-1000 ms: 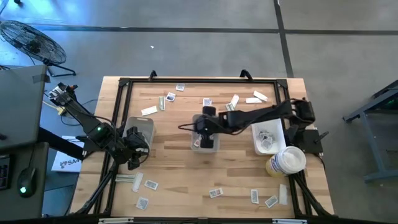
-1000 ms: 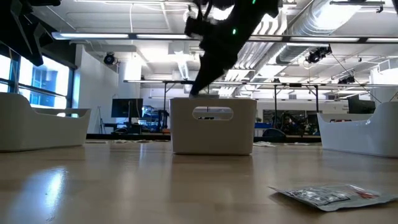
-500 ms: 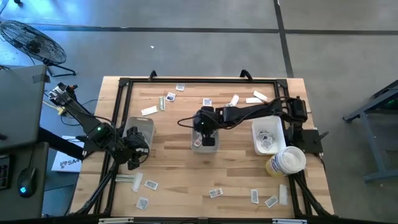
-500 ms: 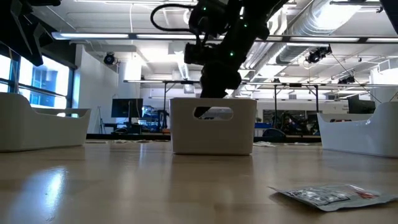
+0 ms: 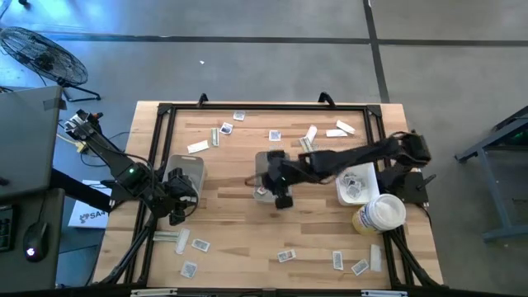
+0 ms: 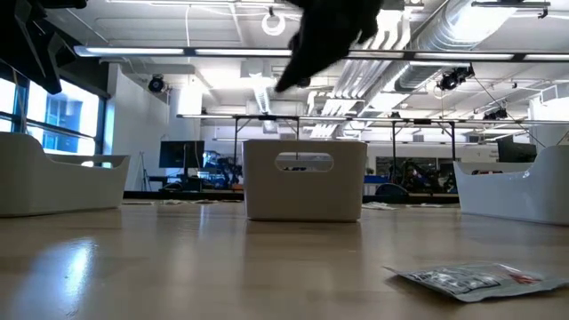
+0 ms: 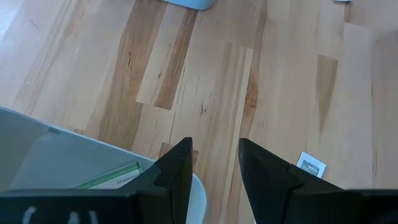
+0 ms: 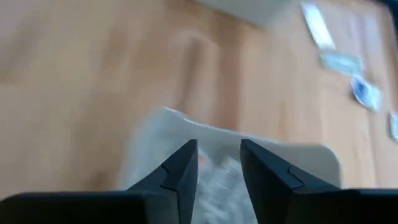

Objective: Pick & Place First Aid Supplies
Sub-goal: Put the ointment pack into the right gray bin

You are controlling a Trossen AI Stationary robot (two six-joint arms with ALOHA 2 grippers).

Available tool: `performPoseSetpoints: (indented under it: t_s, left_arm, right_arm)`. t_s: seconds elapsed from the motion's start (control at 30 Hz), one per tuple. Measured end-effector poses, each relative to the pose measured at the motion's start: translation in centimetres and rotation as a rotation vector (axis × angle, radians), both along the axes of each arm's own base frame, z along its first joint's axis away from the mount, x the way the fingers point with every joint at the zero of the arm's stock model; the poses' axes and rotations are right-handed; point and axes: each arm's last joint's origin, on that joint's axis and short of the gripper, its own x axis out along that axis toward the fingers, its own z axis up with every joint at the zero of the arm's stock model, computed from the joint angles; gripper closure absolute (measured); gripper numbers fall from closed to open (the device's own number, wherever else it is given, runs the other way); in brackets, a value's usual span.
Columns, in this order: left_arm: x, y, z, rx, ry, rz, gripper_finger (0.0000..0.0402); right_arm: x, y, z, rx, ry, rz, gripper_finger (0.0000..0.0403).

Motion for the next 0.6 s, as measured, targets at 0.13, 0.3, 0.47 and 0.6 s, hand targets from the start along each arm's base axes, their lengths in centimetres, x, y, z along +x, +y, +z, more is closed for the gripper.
performPoseSetpoints:
  t_s: [0.13,0.3,0.47,0.6]
  left_arm:
    - [0.0,0.0,0.0,0.0,0.0,0.0,0.0273]
    - [0.0,0.0,0.0,0.0,0.0,0.0,0.0273]
    - [0.0,0.0,0.0,0.0,0.001,-0.001,0.0273]
    - [0.0,0.0,0.0,-0.001,0.0,-0.001,0.0273]
  right_arm:
    - [-1.2,3.8,1.6,0.156,-0.039,0.105,0.0285]
    - [-1.7,8.9,0.0,0.236,0.029,0.208,0.0288]
    - [-1.9,13.2,-2.7,0.332,0.113,0.308,0.0281]
    - [-1.4,15.2,-4.7,0.37,0.123,0.368,0.0272]
